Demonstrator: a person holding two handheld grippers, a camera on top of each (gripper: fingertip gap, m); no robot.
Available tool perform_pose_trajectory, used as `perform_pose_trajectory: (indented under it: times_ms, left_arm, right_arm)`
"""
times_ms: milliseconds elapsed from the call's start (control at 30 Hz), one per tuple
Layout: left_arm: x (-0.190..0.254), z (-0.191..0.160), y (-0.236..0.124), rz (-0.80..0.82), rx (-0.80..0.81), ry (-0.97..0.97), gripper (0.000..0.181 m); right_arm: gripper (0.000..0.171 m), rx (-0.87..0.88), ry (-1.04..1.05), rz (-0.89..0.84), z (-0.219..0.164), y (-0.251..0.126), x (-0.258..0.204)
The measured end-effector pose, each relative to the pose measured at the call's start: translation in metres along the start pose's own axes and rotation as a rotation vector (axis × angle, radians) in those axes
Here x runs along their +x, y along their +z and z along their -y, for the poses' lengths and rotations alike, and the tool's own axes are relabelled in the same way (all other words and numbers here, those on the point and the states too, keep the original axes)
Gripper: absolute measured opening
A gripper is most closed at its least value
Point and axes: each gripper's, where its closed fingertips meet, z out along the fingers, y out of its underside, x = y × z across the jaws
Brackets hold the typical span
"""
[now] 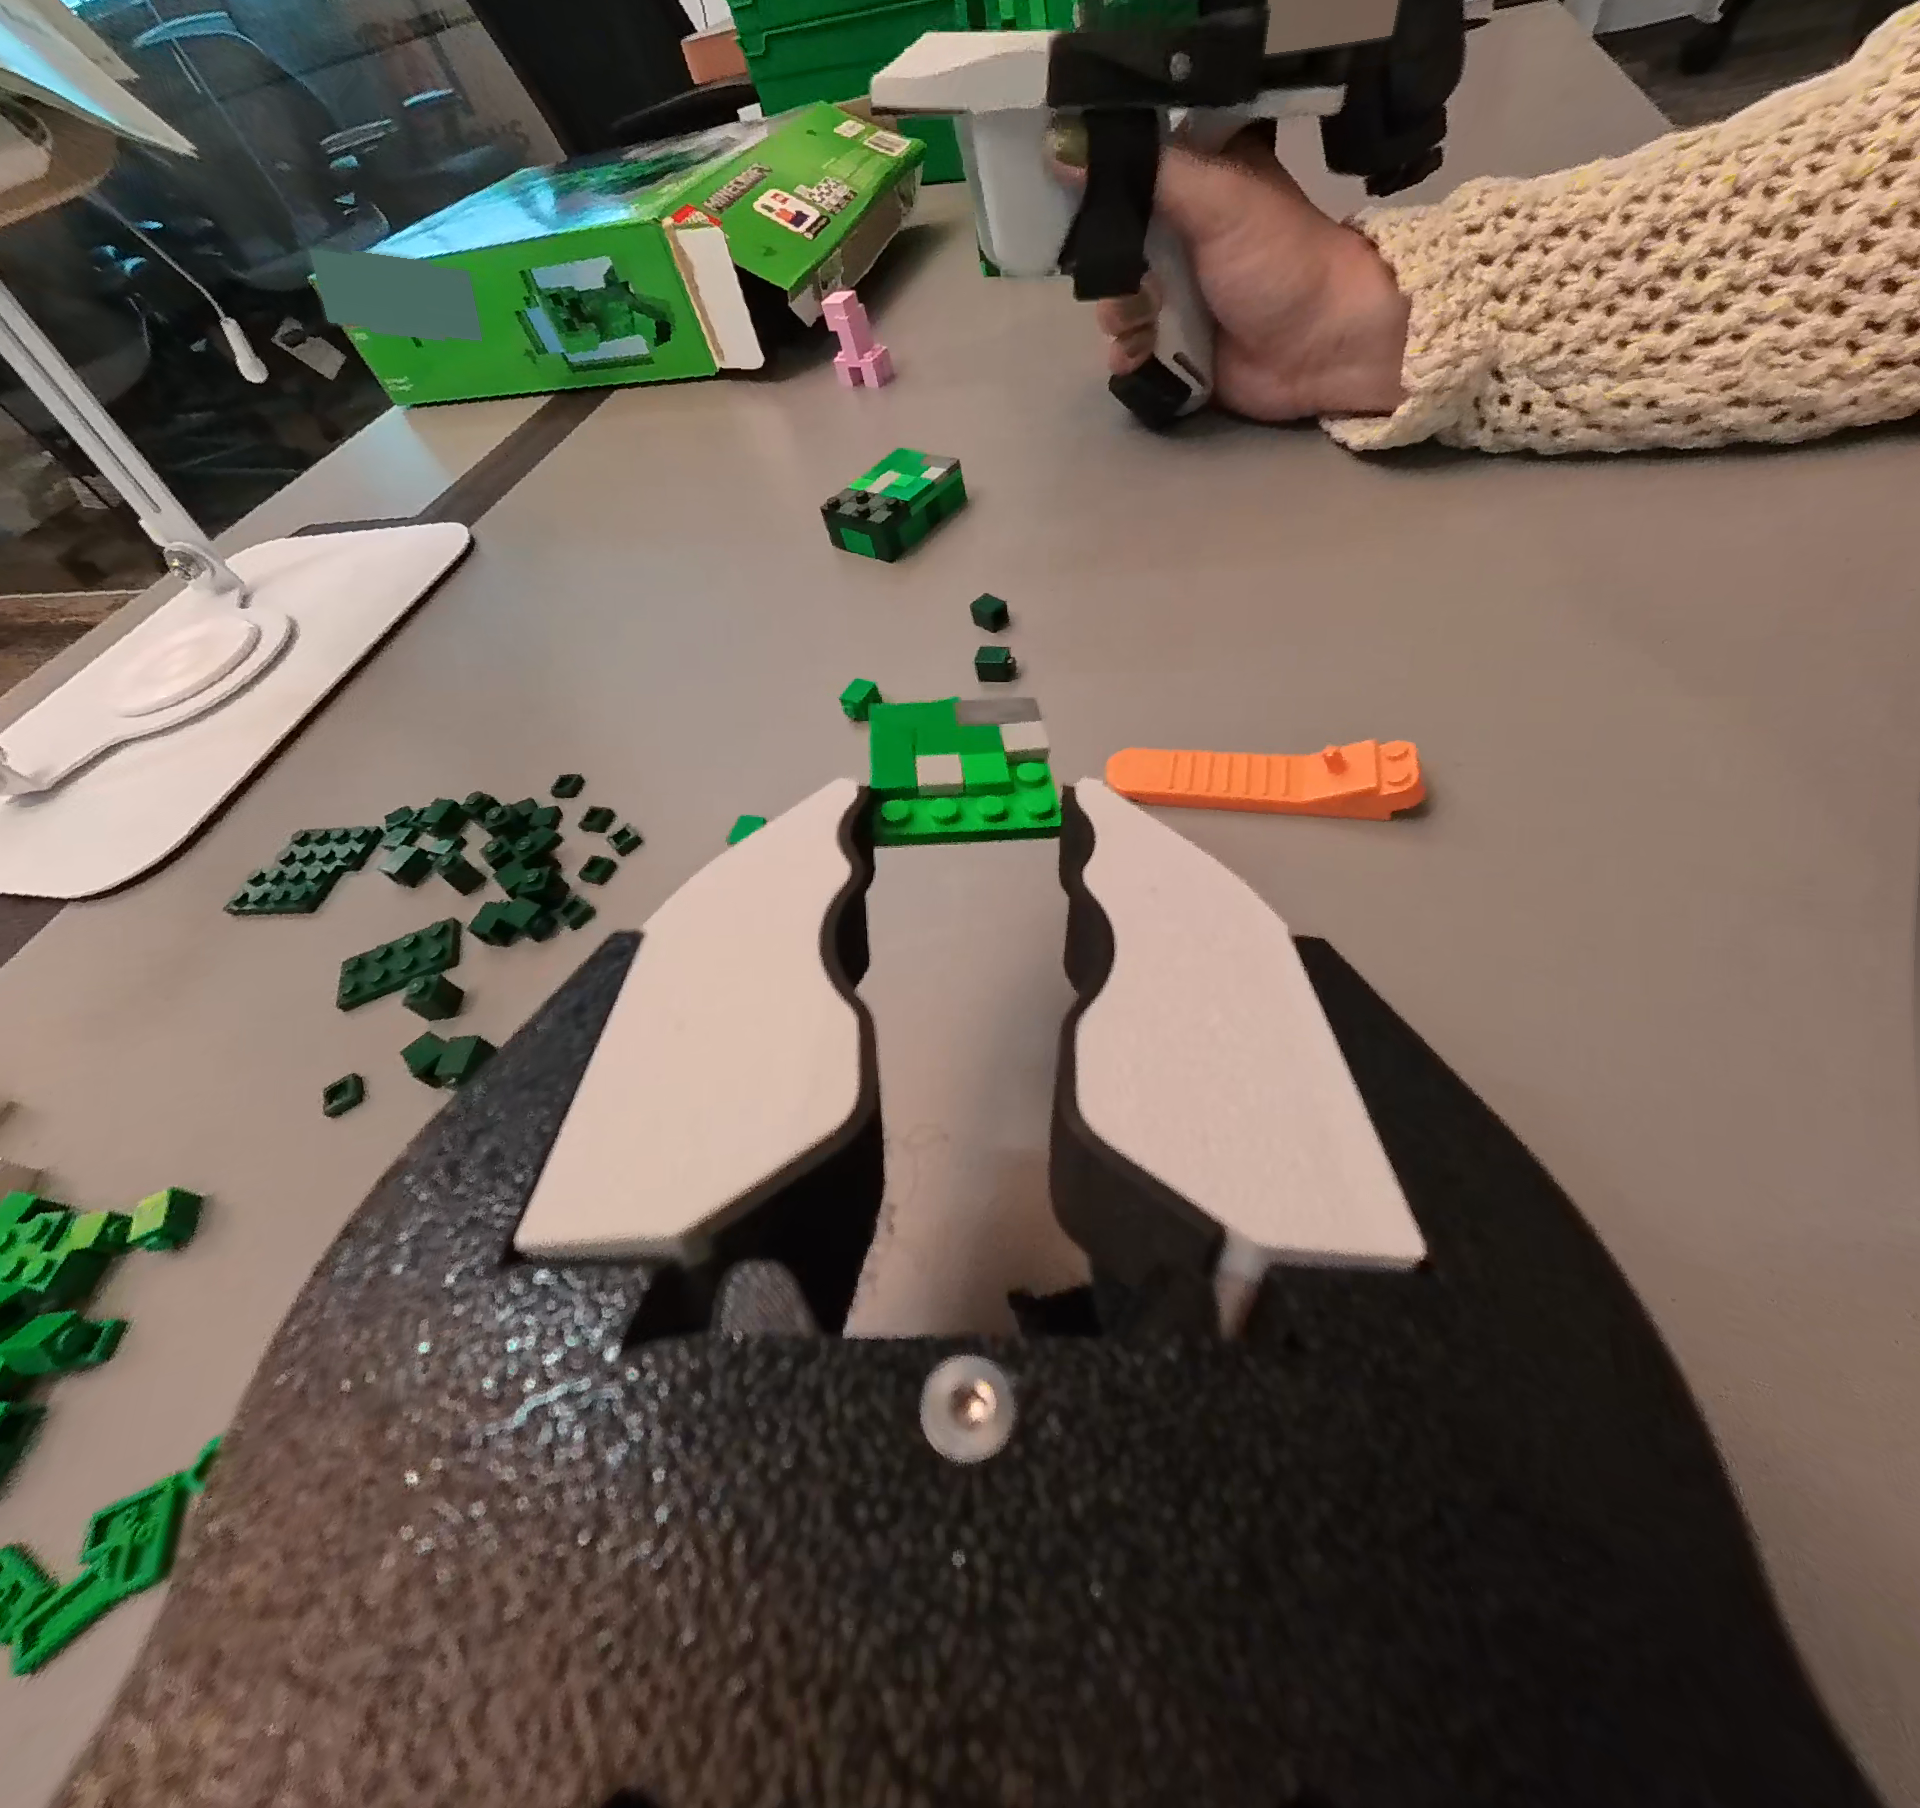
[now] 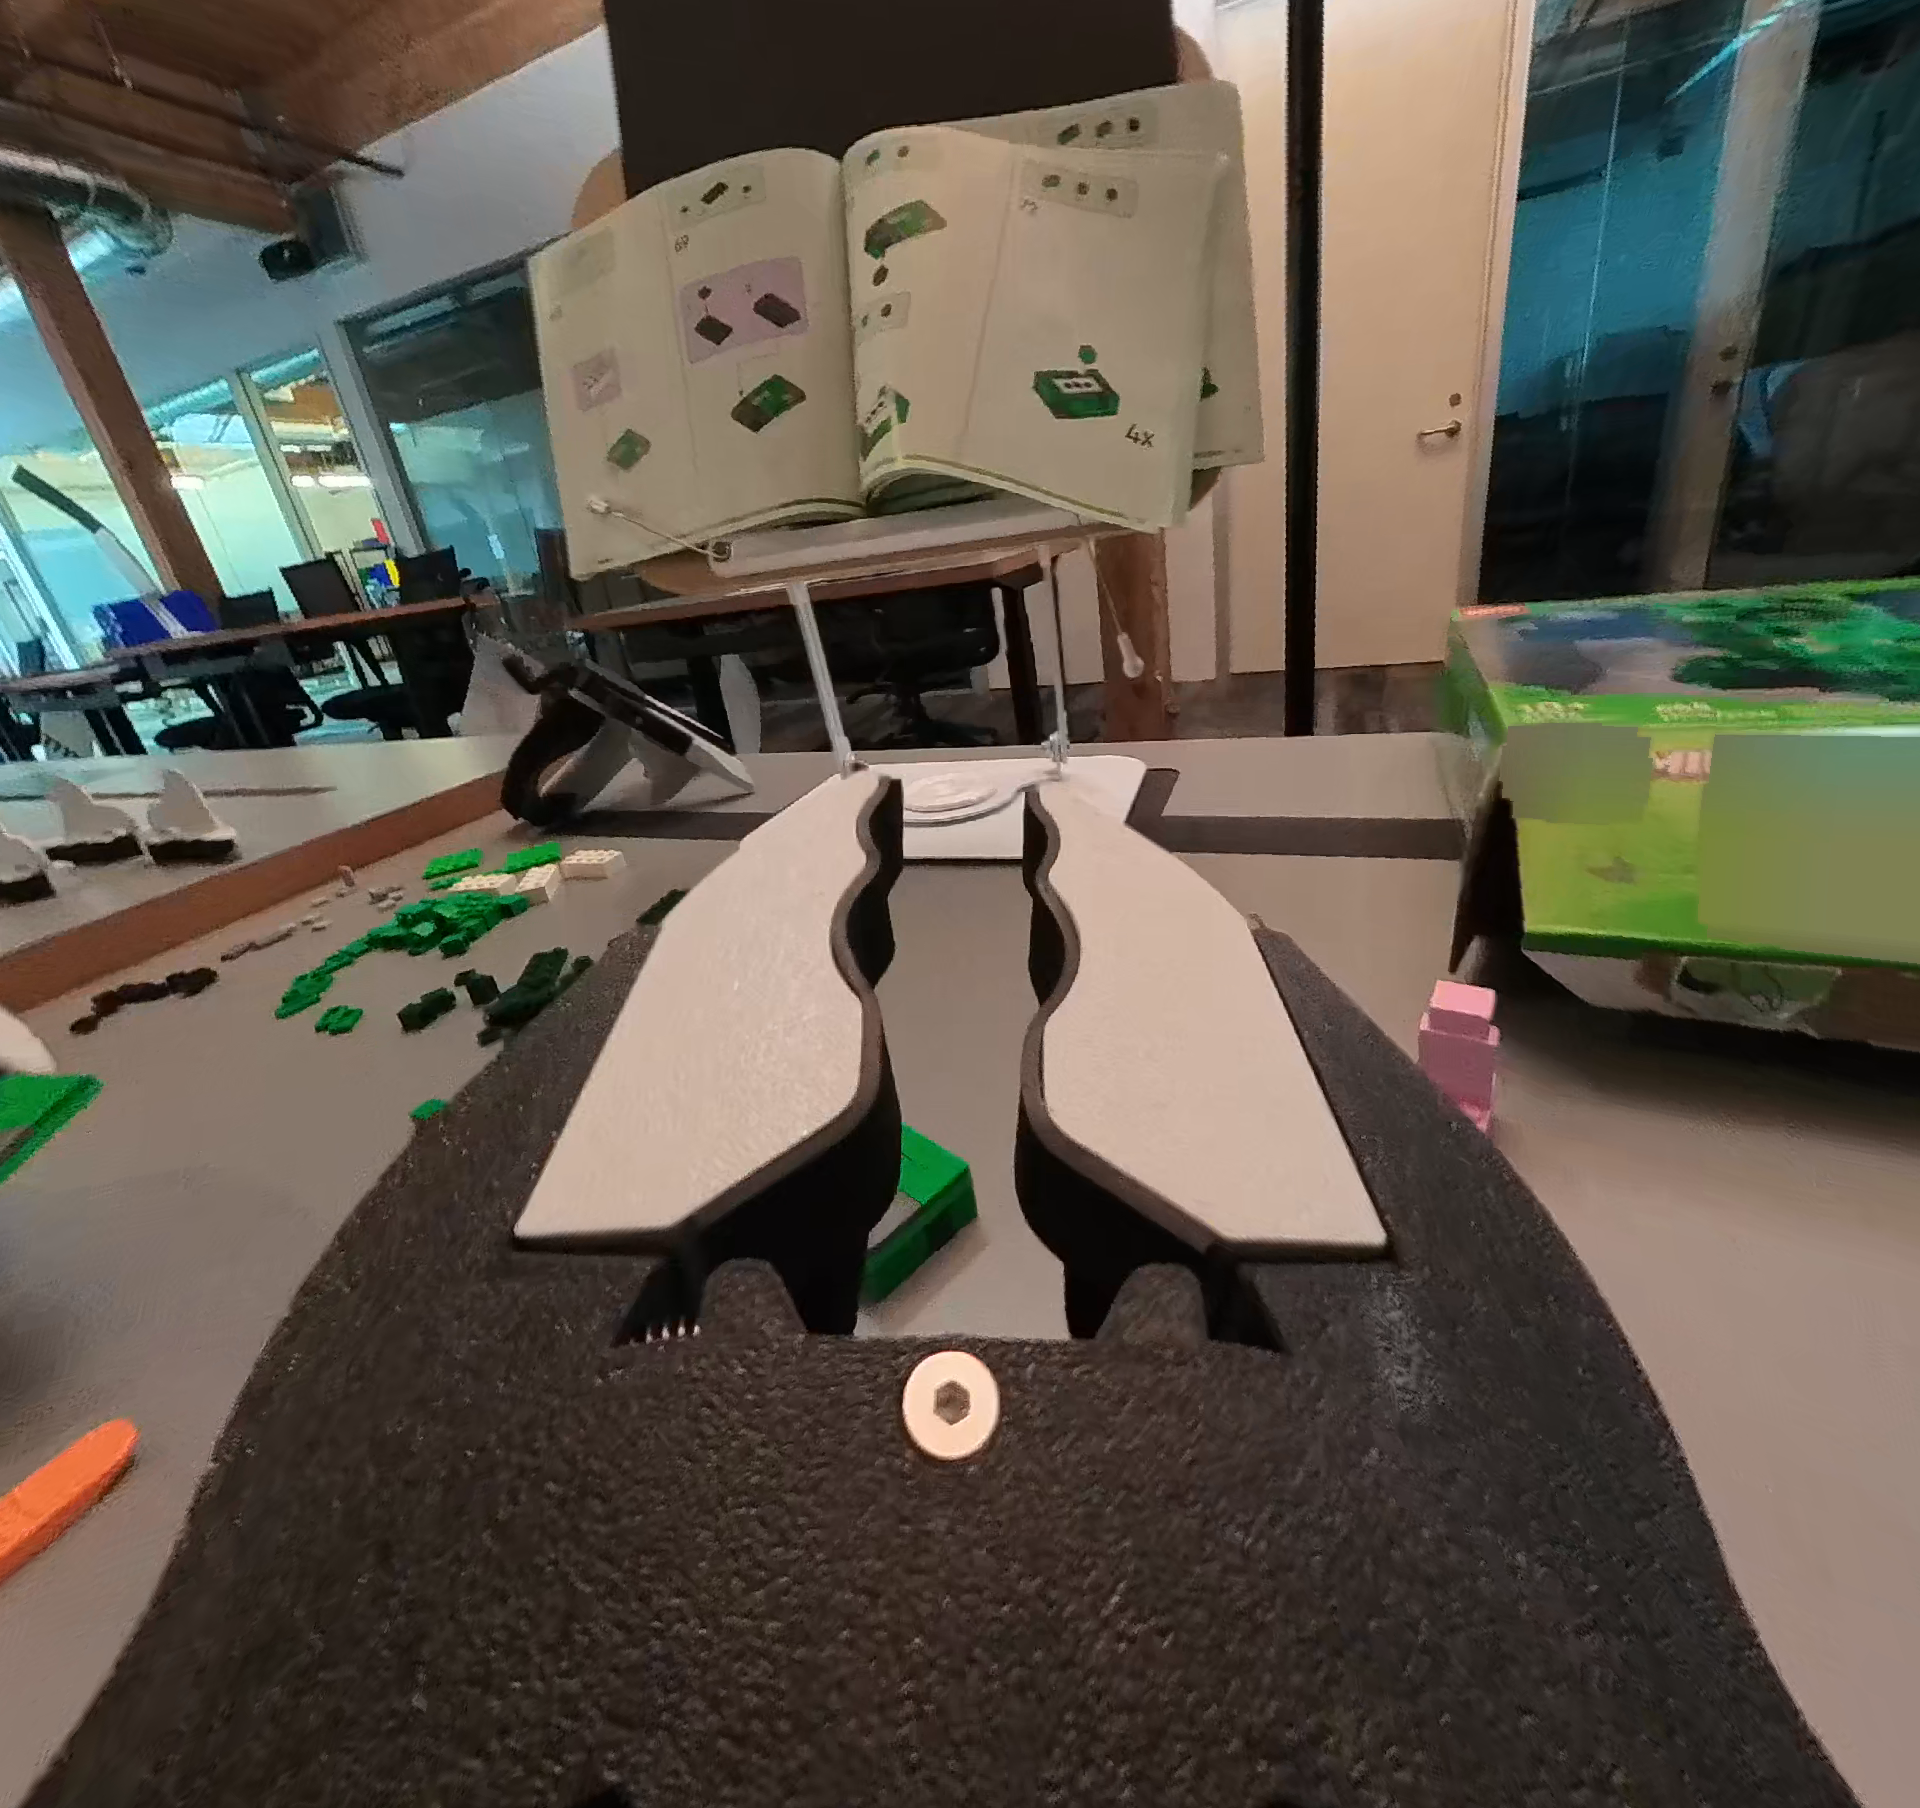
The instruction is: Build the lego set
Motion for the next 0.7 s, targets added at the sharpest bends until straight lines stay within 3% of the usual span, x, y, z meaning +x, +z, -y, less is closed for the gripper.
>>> perform_pose_trajectory:
  times_ms: [200, 367, 533, 700]
  left_arm:
    - [-0.008, -0.004, -0.002, 0.026, -0.025, -0.074, 0.033]
    - [-0.008, -0.006, 0.000, 0.017, -0.035, -0.103, 0.034]
    - [0.012, -0.003, 0.007, -0.053, -0.043, -0.032, 0.033]
    - [0.020, -0.004, 0.014, -0.056, -0.072, 0.033, 0.034]
  right_arm:
    - [0.023, -0.071, -0.126, 0.131, -0.013, 0.009, -0.038]
    - [0.031, -0.237, -0.066, 0.449, -0.028, 0.029, -0.115]
    - [0.027, -0.529, -0.219, 0.794, -0.060, 0.060, -0.190]
    - [0.024, -0.672, -0.440, 0.868, -0.089, 0.098, -0.218]
